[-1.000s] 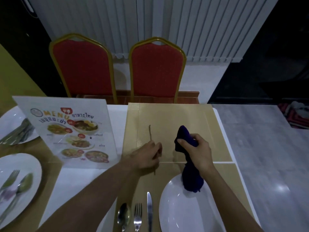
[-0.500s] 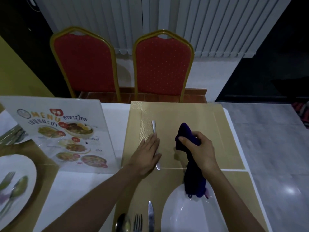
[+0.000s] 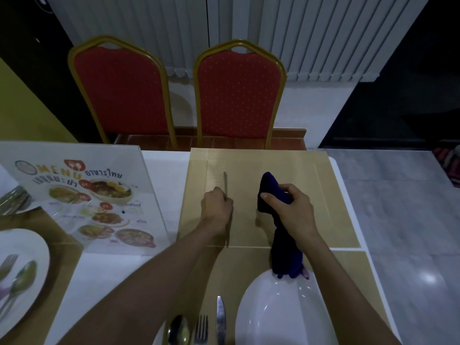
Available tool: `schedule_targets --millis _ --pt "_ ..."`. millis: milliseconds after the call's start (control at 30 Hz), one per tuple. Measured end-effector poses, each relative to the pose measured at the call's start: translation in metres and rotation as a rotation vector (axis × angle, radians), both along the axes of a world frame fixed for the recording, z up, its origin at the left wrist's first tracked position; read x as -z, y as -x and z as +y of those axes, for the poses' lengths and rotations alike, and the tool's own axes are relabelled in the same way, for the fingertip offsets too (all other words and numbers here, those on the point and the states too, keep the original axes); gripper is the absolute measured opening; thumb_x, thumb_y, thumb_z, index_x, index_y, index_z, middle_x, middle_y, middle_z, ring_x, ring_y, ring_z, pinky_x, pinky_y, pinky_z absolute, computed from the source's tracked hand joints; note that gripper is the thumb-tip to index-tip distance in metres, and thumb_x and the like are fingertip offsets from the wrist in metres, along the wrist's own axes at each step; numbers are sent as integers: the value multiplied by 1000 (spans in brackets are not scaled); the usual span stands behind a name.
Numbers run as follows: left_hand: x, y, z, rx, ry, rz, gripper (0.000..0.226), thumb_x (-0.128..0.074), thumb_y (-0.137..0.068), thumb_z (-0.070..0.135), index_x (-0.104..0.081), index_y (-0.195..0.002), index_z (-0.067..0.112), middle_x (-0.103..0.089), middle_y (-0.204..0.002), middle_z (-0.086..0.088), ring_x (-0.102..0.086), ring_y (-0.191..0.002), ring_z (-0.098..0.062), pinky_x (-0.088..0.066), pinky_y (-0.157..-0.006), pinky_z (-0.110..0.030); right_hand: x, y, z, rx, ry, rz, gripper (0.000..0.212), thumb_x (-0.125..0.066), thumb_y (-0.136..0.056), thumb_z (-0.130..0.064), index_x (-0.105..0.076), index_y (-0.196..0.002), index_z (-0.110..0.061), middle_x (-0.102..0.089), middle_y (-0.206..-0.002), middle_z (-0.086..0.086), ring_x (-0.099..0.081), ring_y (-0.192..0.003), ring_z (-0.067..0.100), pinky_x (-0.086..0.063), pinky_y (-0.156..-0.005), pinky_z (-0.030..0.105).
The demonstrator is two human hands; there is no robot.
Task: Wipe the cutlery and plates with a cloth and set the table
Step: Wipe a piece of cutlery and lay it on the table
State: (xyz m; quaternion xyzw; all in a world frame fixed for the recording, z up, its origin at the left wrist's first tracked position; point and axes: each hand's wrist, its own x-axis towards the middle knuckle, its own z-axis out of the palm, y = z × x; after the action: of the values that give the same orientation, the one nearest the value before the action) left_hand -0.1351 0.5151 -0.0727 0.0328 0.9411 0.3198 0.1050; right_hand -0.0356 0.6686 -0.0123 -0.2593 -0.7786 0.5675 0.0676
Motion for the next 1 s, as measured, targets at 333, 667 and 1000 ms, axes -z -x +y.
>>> schedule_targets --millis 333,667,1000 --pt "31 -24 -46 549 382 129 78 3 -91 65 6 -156 22 14 -162 6 14 -150 -20 1 -121 -50 7 -2 -2 -38 -52 -3 35 -75 -84 -40 -62 -115 -28 -65 -95 -12 -64 -77 5 -54 -62 23" --pt "34 25 -17 610 447 90 67 -9 -100 55 19 -153 23 22 -161 6 22 -148 -18 8 -119 -54 11 8 7 -85 -100 -8 36 -73 -85 -40 -60 -115 -28 -63 -98 -13 -63 -81 5 -56 -68 26" --pt "2 -8 -27 617 391 130 70 -15 -102 52 18 -153 17 26 -160 -1 25 -147 -21 6 -120 -54 -25 -7 -4 -69 -160 -49 45 -75 -83 -31 -60 -125 -27 -66 -103 -10 -64 -89 12 -57 -82 37"
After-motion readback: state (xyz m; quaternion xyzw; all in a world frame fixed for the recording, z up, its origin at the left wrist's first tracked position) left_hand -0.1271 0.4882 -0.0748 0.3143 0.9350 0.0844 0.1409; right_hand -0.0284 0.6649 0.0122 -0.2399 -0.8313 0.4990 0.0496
